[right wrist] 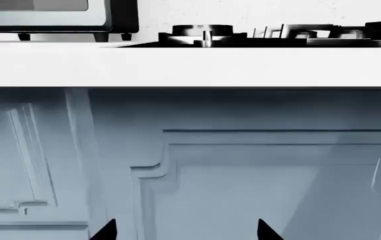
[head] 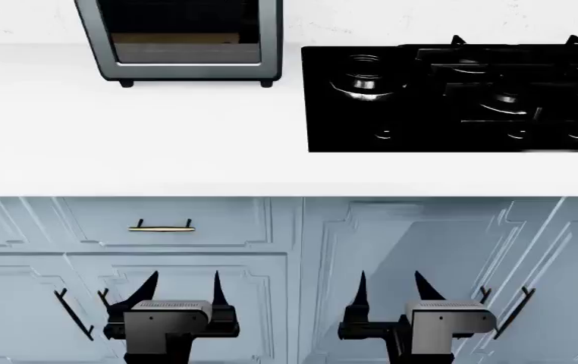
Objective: Turn on the toaster oven by setting the timer.
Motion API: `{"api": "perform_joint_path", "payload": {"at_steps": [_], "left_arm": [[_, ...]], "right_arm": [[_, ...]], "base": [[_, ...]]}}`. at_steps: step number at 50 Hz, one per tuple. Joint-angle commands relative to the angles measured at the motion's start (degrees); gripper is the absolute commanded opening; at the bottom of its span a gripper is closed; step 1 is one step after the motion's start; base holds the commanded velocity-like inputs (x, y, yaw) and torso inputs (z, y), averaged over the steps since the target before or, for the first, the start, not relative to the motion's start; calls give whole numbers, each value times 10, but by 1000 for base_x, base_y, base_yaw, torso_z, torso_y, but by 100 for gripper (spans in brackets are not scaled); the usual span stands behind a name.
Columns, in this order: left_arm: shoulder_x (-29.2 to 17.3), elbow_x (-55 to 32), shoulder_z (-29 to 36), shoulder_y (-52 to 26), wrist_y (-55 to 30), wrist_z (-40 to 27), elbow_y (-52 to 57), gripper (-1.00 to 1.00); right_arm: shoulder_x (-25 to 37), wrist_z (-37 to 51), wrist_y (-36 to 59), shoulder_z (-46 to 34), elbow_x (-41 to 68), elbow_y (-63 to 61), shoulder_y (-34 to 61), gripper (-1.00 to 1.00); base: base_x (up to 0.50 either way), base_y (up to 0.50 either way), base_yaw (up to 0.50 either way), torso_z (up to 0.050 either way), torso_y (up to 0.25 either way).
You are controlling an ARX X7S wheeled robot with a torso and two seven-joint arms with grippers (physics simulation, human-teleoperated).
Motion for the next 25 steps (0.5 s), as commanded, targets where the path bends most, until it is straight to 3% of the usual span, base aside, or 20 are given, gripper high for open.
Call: {"api": "perform_joint_path", "payload": {"at_steps": [1,14,19,25], "left_arm": [[-9,-8,11,2,2,-10,2,100],[-29,-34,34,5,-2,-30,11,100],[-42,-15,38,30,-54,-54,133,100],[-75,-15,24,28,-176,-57,338,100]], "right_arm": [[9,1,-9,-9,24,-4,-1,100],[30,27,-7,-34,38,-6,10,100],[44,34,49,-28,58,-132,-20,100],[77,50,191,-3,91,-286,10,100]], "base": [[0,0,0,0,0],[0,0,0,0,0],[0,0,0,0,0],[0,0,0,0,0]]}}
